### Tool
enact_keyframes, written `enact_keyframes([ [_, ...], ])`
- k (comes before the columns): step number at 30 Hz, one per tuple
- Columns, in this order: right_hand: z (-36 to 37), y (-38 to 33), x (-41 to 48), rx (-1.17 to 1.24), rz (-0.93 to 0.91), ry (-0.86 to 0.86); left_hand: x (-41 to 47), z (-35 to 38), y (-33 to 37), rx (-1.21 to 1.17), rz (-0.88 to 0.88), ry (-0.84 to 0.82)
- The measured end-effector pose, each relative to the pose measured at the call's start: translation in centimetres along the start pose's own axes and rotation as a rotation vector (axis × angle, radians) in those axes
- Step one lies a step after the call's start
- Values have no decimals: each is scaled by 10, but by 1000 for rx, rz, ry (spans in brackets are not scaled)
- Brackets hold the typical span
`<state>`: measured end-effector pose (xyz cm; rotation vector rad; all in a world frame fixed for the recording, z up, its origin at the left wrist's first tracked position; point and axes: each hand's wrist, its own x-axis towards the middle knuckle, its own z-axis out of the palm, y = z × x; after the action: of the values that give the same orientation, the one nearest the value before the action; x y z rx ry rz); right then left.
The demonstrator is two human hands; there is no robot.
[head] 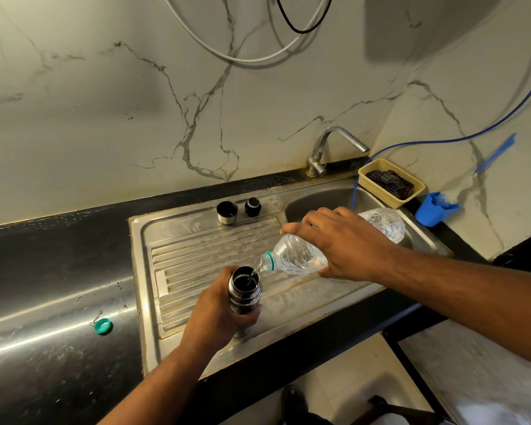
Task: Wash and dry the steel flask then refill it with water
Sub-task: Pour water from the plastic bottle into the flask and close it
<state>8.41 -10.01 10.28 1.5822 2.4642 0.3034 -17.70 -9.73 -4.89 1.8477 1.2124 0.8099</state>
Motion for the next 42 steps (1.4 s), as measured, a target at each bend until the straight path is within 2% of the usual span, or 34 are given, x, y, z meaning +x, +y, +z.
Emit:
enact_keyframes([
  [42,-3,4,4,4,0,24,0,0,-1,-5,-13,-8],
])
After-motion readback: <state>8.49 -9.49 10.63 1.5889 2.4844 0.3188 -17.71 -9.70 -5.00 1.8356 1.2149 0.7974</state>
